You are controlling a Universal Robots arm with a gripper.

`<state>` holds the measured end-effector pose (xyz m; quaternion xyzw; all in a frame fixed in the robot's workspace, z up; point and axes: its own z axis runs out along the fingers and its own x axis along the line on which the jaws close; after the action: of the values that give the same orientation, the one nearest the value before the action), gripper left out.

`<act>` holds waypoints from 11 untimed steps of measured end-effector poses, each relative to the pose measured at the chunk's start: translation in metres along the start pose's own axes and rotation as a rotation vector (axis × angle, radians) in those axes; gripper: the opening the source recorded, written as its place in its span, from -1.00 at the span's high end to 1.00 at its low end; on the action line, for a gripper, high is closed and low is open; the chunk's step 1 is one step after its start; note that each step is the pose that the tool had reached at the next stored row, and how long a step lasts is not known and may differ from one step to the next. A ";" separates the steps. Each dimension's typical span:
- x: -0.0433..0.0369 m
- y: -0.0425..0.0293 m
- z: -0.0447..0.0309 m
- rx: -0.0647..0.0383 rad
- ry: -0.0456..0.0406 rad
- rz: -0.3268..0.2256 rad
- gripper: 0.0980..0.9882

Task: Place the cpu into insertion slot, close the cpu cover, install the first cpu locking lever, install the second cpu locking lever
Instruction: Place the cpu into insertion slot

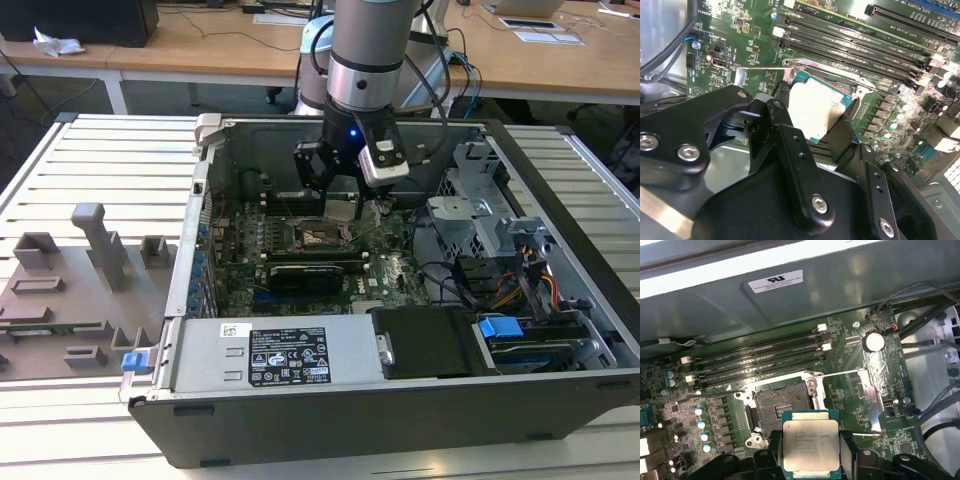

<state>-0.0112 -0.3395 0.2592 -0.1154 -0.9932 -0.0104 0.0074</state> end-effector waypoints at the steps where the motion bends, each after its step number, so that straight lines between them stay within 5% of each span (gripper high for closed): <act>1: 0.0000 0.0000 0.0000 0.000 -0.0003 0.010 0.00; 11: 0.0000 0.0000 0.0002 0.000 -0.0017 0.074 0.00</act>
<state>-0.0112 -0.3395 0.2590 -0.1521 -0.9883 -0.0099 0.0069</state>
